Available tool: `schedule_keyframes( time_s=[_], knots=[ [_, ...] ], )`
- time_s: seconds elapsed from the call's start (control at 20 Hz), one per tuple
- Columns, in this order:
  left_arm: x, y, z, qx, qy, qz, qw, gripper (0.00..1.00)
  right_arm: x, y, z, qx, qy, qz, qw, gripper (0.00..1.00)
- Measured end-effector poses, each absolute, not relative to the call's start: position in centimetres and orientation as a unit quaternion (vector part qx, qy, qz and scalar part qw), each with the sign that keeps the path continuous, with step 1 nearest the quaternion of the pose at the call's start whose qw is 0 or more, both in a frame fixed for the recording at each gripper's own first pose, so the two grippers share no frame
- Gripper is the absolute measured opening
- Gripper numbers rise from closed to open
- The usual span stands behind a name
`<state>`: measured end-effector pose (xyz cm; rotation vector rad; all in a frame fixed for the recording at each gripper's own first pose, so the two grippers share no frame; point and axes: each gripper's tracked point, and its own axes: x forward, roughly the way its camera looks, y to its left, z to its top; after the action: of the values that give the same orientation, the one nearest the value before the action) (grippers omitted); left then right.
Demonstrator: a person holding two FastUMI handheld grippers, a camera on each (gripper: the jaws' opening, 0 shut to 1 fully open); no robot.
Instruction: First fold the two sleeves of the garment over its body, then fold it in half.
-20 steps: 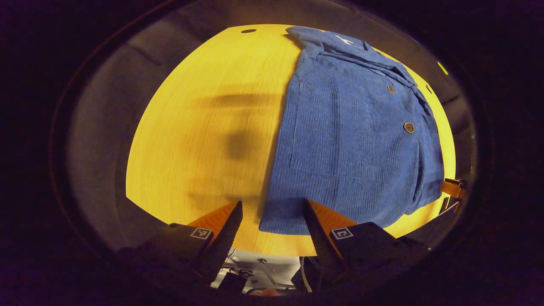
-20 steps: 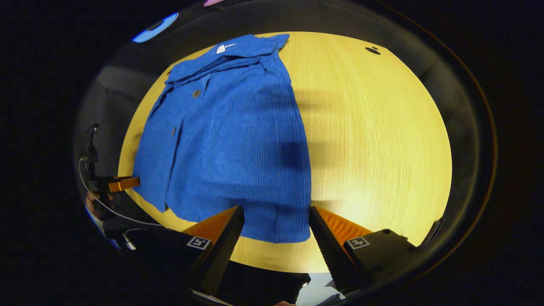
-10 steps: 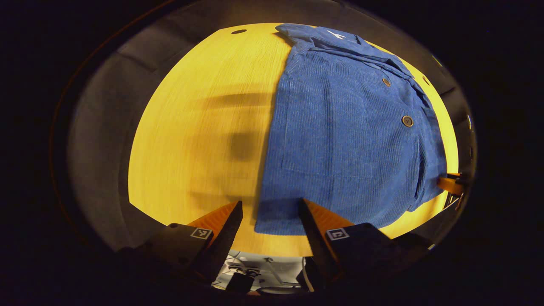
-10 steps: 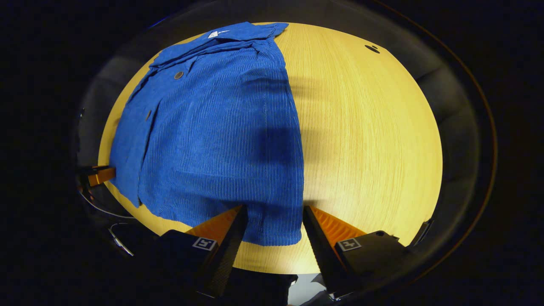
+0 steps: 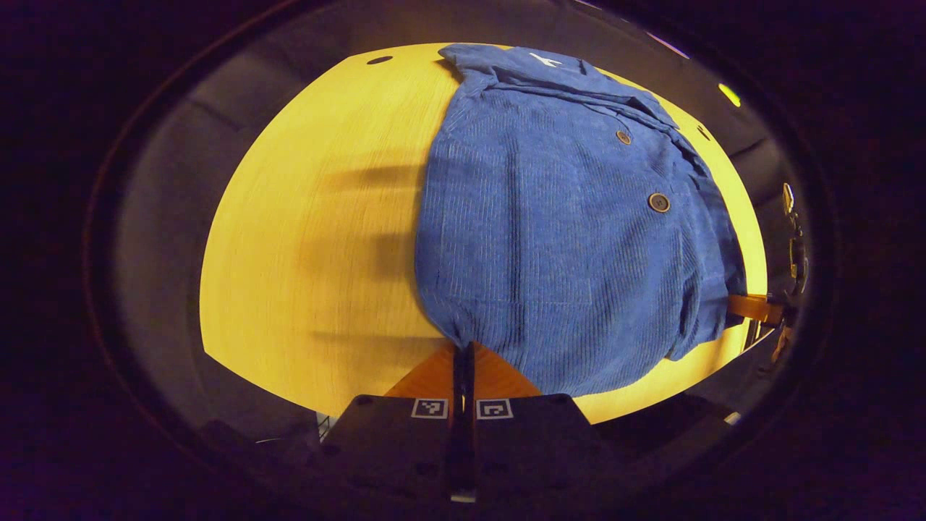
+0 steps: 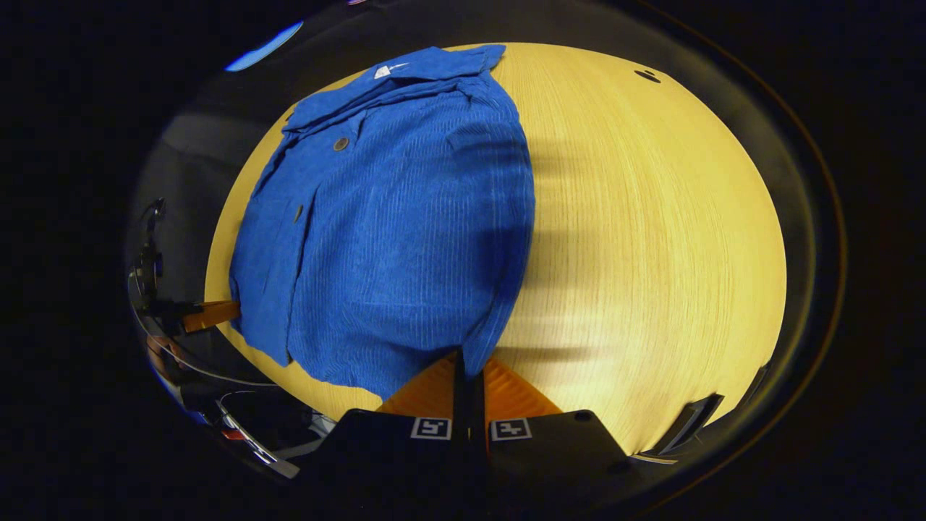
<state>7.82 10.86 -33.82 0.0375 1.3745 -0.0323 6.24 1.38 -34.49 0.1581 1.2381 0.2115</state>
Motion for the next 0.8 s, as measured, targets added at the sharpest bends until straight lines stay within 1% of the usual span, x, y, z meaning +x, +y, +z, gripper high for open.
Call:
schedule_keyframes(
  time_s=[0.25, 0.35, 0.55, 0.8],
  knots=[
    [9.3, 9.8, -29.0, -0.017, 0.584, -0.034, 0.811, 0.0, 7.3, 1.8, -29.9, 0.083, 0.534, 0.113, 0.834, 0.05],
    [10.6, 9.9, -26.6, -0.013, 0.561, -0.037, 0.827, 0.0, 8.6, 1.9, -27.0, 0.081, 0.501, 0.119, 0.853, 0.05],
    [13.3, 9.1, -21.8, -0.016, 0.513, -0.057, 0.856, 0.0, 12.4, 3.0, -20.3, 0.055, 0.43, 0.143, 0.89, 0.05],
    [18.6, 9.6, -16.4, -0.006, 0.466, -0.05, 0.884, 0.0, 17.9, 3.7, -12.5, 0.029, 0.348, 0.16, 0.923, 0.05]
  ],
)
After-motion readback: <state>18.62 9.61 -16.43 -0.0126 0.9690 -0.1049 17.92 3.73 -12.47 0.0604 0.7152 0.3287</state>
